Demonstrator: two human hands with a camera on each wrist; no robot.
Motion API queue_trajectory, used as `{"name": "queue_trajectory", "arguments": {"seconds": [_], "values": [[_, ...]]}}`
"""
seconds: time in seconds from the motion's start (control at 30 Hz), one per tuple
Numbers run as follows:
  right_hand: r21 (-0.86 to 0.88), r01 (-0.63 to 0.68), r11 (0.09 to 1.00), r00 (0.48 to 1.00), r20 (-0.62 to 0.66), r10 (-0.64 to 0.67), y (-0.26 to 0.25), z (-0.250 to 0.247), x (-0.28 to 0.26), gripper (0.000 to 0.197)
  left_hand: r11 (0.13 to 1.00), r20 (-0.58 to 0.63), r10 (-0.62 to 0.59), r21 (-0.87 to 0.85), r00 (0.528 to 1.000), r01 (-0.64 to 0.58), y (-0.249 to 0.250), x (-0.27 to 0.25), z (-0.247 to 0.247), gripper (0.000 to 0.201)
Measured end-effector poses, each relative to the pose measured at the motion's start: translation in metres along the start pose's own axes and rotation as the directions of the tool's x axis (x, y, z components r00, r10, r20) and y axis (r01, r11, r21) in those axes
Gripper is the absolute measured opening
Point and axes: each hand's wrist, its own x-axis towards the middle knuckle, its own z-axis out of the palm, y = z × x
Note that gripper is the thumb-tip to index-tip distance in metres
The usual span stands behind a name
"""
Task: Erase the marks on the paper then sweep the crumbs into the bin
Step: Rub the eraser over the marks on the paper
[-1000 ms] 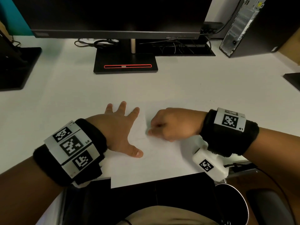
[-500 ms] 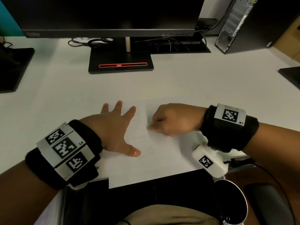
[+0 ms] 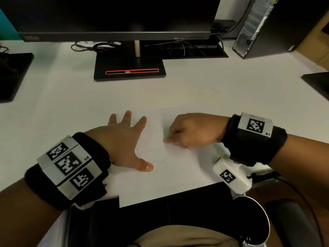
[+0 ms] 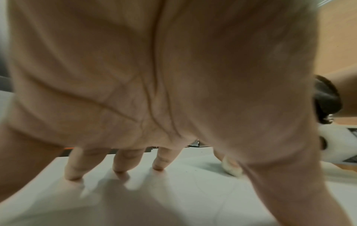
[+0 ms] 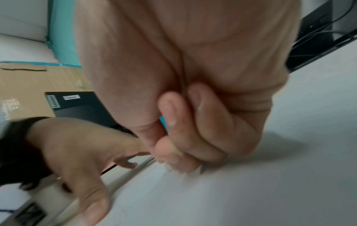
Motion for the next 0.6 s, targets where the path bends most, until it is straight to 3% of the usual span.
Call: {"name": "queue_trajectory", "arguments": {"seconds": [0.1, 0.23, 0.37, 0.5, 0.6], "values": [[-0.016, 0.014, 1.0, 0.996, 0.085, -0.013, -0.002, 0.006, -0.004, 0.045, 1.0, 0.002, 0.001, -0.001, 1.0, -0.001, 0.0, -0.001, 0.0, 0.136], [-0.004, -0.017, 1.0, 0.999, -0.046, 0.017, 0.007, -0.002, -0.002, 0.048, 1.0, -0.004, 0.001, -0.006, 1.0, -0.001, 0.0, -0.001, 0.0, 0.136], [-0.027, 0.035, 0.999, 0.995, 0.099, -0.032, 0.003, 0.008, -0.009, 0.045, 1.0, -0.004, -0.005, -0.003, 1.0, 0.005, 0.001, 0.0, 0.0, 0.135], [-0.056, 0.032, 0.998, 0.999, -0.034, -0.034, 0.007, 0.001, -0.008, 0.046, 1.0, -0.013, -0.005, -0.019, 1.0, 0.005, 0.001, 0.001, 0.003, 0.133], [-0.106, 0.09, 0.99, 0.993, 0.085, -0.081, 0.0, 0.013, -0.013, 0.046, 1.0, -0.015, -0.006, -0.024, 1.0, 0.005, 0.003, 0.001, 0.002, 0.132]]}}
